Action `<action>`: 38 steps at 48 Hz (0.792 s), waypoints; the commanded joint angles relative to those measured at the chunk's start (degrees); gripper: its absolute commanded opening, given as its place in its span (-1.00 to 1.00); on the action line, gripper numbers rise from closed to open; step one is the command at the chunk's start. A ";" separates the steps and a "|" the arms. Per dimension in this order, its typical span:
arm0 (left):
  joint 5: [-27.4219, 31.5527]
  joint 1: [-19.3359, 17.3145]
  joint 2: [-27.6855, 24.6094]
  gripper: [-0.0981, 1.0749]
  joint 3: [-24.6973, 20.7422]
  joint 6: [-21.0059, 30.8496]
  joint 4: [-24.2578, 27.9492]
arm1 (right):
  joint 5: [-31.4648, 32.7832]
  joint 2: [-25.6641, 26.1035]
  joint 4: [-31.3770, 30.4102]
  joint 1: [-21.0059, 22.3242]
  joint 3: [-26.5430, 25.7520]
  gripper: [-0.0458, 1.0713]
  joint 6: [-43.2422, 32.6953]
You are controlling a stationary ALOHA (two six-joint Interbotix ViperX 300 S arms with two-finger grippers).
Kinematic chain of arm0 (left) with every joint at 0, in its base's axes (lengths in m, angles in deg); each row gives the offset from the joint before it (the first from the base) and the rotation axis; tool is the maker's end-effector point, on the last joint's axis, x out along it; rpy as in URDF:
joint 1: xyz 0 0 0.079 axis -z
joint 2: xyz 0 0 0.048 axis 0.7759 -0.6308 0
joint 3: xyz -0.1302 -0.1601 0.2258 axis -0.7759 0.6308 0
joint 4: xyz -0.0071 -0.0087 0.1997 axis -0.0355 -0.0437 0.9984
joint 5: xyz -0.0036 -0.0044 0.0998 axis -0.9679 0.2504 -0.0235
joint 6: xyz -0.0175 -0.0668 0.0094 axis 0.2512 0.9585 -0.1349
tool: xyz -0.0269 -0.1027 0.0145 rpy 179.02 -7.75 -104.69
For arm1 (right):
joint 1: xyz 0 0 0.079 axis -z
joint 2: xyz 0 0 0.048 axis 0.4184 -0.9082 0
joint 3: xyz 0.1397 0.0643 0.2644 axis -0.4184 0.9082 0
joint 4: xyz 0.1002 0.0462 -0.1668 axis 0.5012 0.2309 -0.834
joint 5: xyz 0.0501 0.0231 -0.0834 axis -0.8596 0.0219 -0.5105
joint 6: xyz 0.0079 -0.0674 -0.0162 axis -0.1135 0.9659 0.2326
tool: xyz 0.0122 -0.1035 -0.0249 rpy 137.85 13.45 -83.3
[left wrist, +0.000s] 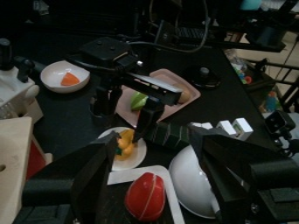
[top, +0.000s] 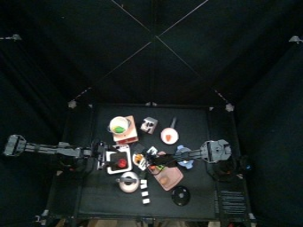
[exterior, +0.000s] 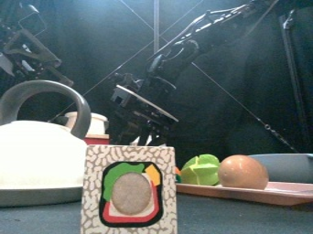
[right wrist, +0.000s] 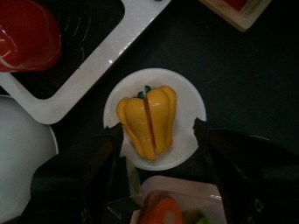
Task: Place squash on small plate
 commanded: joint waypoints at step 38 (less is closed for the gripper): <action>-0.26 -0.35 -0.09 0.83 -0.62 -0.09 -0.09 | 0.35 4.92 3.60 -2.02 -0.62 0.79 -0.18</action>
